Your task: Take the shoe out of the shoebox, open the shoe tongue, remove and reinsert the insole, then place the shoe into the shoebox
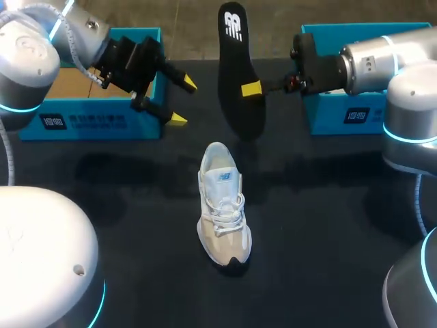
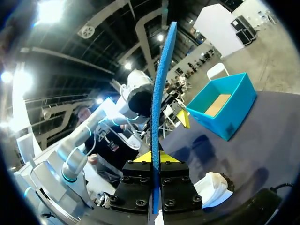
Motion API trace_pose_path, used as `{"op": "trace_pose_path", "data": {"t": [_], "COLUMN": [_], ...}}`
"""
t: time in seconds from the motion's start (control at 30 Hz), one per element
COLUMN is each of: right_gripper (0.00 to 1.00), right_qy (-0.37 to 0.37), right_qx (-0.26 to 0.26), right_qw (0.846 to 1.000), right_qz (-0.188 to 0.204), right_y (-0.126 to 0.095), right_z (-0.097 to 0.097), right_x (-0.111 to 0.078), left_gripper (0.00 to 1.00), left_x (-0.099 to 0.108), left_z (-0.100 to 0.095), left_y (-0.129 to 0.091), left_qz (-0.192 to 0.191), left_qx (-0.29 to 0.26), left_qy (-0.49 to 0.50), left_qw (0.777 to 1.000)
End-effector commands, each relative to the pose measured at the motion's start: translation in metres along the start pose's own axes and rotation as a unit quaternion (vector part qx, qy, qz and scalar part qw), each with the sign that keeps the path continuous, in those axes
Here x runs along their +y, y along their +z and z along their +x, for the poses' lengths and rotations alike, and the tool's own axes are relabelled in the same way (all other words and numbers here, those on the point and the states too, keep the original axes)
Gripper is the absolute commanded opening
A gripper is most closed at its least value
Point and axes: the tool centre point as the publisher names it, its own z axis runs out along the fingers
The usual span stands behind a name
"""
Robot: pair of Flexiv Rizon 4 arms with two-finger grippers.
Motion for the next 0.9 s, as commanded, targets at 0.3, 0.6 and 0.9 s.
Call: {"op": "trace_pose_path", "data": {"t": [0.3,0.6,0.9], "right_gripper": [0.00,0.00,0.00], "right_qy": [0.000,-0.093,-0.135], "right_qx": [-0.001,-0.012,0.003], "right_qw": [1.000,0.995,0.990], "right_qz": [0.000,-0.029,-0.028], "right_y": [0.001,0.008,0.016], "right_z": [0.000,-0.022,-0.034], "right_x": [0.000,-0.002,0.001], "left_gripper": [1.00,1.00,1.00], "left_x": [0.000,-0.001,0.014], "left_z": [-0.001,0.002,0.015], "left_y": [0.000,0.004,0.008], "left_qz": [-0.002,-0.006,-0.046], "left_qx": [0.003,0.017,0.038], "left_qy": [0.000,-0.028,-0.040], "left_qw": [1.000,0.999,0.997]}}
